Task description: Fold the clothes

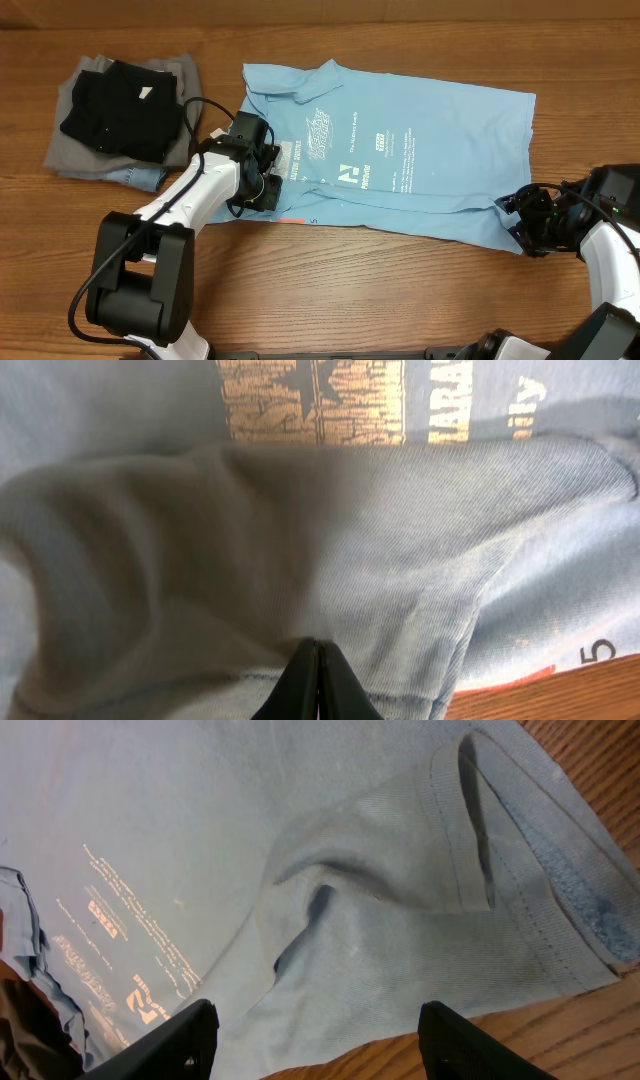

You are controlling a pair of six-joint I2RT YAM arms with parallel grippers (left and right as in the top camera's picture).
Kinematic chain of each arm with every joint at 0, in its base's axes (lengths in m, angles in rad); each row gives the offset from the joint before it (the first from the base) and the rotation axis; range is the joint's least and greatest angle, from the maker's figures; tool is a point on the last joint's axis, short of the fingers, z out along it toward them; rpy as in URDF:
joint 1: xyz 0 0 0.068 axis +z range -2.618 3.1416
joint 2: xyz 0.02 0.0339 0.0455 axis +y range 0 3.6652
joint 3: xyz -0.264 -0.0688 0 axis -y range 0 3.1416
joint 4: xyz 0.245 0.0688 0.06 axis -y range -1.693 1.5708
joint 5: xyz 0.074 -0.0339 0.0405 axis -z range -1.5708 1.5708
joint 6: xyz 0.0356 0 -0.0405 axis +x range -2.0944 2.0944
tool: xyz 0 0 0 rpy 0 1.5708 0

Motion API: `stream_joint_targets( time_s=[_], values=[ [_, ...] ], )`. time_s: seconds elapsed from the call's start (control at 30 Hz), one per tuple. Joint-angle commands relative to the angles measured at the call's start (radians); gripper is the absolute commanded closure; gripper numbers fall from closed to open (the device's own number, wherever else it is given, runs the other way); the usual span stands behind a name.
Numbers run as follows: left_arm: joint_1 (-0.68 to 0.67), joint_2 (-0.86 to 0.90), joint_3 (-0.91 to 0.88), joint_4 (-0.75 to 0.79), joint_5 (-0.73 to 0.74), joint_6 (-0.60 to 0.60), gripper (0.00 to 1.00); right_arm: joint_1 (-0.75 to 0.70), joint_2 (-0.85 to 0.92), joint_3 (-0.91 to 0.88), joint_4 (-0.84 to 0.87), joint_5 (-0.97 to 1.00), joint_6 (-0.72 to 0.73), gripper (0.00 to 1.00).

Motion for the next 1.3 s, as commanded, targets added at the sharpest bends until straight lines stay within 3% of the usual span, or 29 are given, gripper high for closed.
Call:
stream_joint_targets(
  time_s=[0.0, 0.07, 0.1, 0.23, 0.3, 0.63, 0.83, 1.03, 1.27],
  values=[
    [-0.008, 0.008, 0.049, -0.076, 0.018, 0.009, 0.96, 0.006, -0.014, 0.023, -0.002, 0.007, -0.007, 0.32],
    [-0.008, 0.002, 0.101, -0.15, 0.019, 0.031, 0.95, 0.006, -0.014, 0.023, -0.001, 0.007, -0.007, 0.31],
    [-0.01, 0.0, 0.12, -0.173, 0.025, 0.043, 0.9, 0.006, -0.014, 0.023, -0.002, 0.007, -0.007, 0.32],
    [-0.043, -0.005, 0.156, -0.212, 0.052, 0.134, 0.54, 0.006, -0.014, 0.023, -0.001, 0.014, -0.007, 0.31],
    [-0.073, -0.002, 0.151, -0.214, 0.043, 0.167, 0.47, 0.006, -0.014, 0.023, -0.002, 0.015, -0.007, 0.31],
    [-0.149, 0.004, 0.101, -0.191, -0.129, 0.171, 0.39, 0.006, -0.014, 0.023, -0.002, 0.025, -0.006, 0.31],
    [-0.151, 0.03, 0.1, -0.177, -0.131, 0.171, 0.44, 0.006, -0.014, 0.023, -0.002, 0.025, -0.006, 0.31],
    [-0.151, 0.116, 0.099, -0.184, -0.131, 0.171, 0.65, 0.006, -0.014, 0.023, -0.003, 0.025, -0.006, 0.31],
    [-0.151, 0.108, 0.129, -0.204, -0.18, 0.137, 0.82, 0.006, -0.014, 0.023, -0.002, 0.025, -0.006, 0.31]
  ],
)
